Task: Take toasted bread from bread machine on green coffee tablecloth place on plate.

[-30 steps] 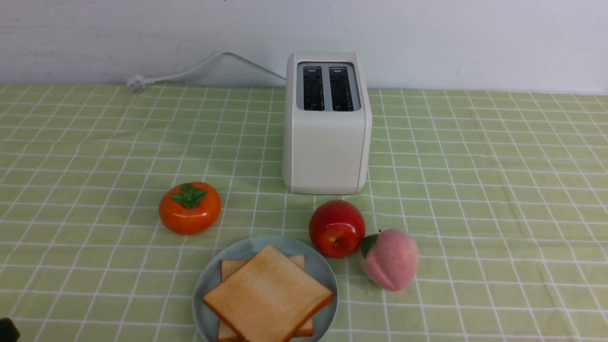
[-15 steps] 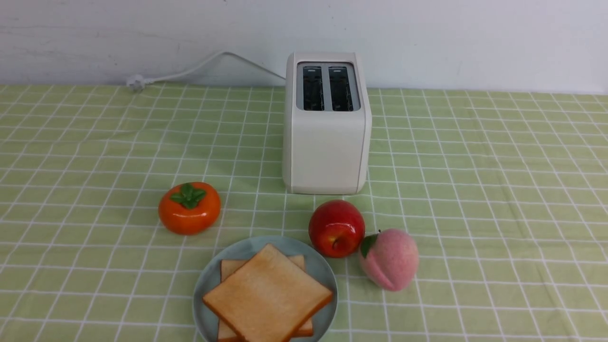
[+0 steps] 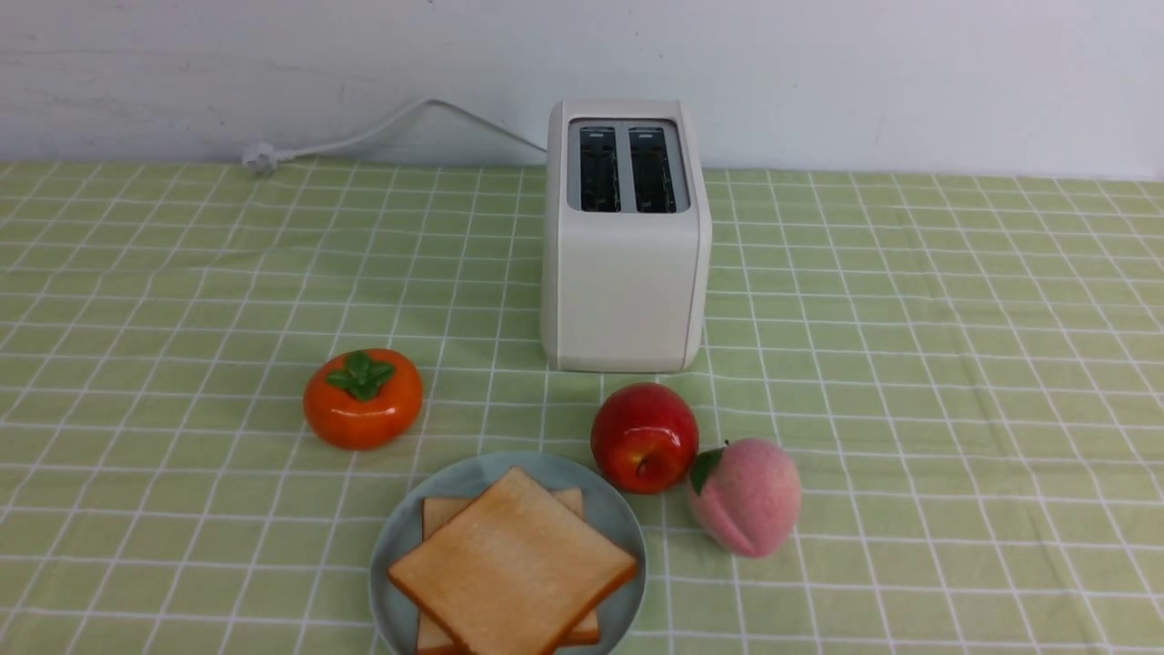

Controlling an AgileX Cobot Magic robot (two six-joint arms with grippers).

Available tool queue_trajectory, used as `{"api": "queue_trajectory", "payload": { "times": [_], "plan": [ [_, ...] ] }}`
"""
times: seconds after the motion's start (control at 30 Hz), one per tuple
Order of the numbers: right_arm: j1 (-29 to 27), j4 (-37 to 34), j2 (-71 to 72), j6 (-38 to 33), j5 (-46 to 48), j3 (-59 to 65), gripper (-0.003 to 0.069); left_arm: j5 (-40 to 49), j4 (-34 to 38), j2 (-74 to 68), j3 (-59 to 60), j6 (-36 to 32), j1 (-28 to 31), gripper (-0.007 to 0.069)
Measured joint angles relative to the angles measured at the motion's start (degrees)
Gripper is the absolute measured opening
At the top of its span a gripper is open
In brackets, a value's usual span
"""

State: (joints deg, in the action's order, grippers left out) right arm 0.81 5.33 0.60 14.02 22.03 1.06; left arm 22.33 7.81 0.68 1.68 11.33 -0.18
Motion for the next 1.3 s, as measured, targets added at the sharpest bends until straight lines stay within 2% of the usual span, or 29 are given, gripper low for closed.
{"api": "queue_trajectory", "payload": {
  "times": [1.3],
  "plan": [
    [0.0, 0.0, 0.0, 0.0, 0.0, 0.0, 0.0104, 0.0, 0.0, 0.0, 0.0, 0.2, 0.0, -0.0012]
  ]
}}
